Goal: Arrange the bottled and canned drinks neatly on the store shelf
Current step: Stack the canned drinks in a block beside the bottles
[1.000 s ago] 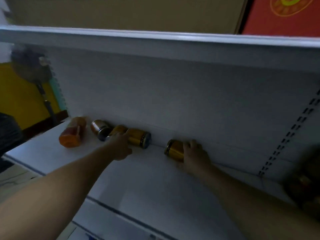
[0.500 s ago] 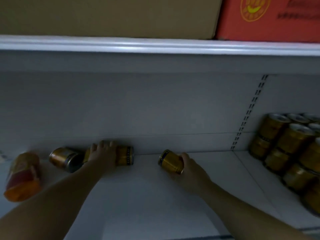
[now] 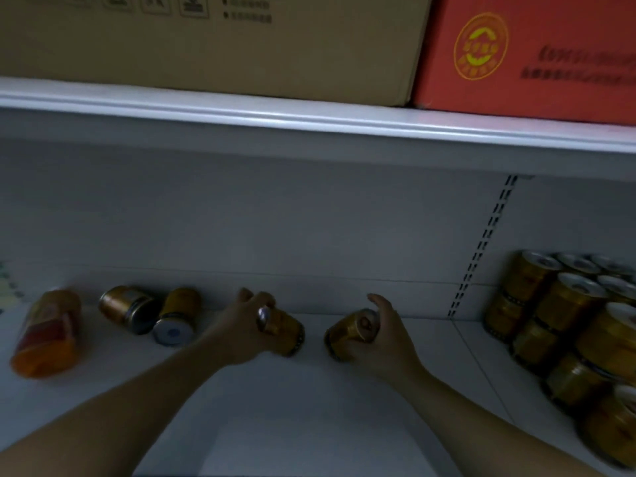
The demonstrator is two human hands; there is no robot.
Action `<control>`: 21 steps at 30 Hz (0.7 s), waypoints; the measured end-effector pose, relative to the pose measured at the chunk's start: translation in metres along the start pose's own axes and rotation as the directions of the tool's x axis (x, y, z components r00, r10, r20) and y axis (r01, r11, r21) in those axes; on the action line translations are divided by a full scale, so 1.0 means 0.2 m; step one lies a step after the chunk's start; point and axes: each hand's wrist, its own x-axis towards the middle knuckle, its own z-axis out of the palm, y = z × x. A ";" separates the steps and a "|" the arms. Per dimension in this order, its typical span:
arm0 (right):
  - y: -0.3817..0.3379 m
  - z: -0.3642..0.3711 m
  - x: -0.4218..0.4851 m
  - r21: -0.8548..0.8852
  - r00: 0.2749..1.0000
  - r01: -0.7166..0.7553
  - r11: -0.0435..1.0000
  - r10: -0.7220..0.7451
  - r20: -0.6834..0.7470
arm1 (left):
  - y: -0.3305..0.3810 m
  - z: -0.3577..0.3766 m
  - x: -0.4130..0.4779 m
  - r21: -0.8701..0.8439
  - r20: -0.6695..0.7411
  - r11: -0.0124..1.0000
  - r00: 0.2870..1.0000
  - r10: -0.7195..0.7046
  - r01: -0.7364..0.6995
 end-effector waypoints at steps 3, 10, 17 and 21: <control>0.06 -0.05 -0.01 -0.038 0.999 0.035 0.999 -0.034 0.025 | 0.11 0.09 -0.01 -0.084 0.023 0.996 1.000 0.017 -0.015; 0.24 -0.08 -0.11 0.135 0.993 0.027 0.990 -0.042 0.107 | 0.34 0.43 -0.21 -0.527 -0.041 0.824 0.963 -0.267 0.206; 0.32 -0.12 -0.23 0.211 0.996 0.014 0.977 -0.033 0.087 | 0.49 0.56 -0.36 -0.741 -0.109 0.651 0.927 -0.358 0.165; 0.32 -0.21 -0.35 0.218 0.999 -0.014 0.976 0.005 0.043 | 0.51 0.58 -0.42 -0.714 -0.112 0.679 0.929 -0.352 0.171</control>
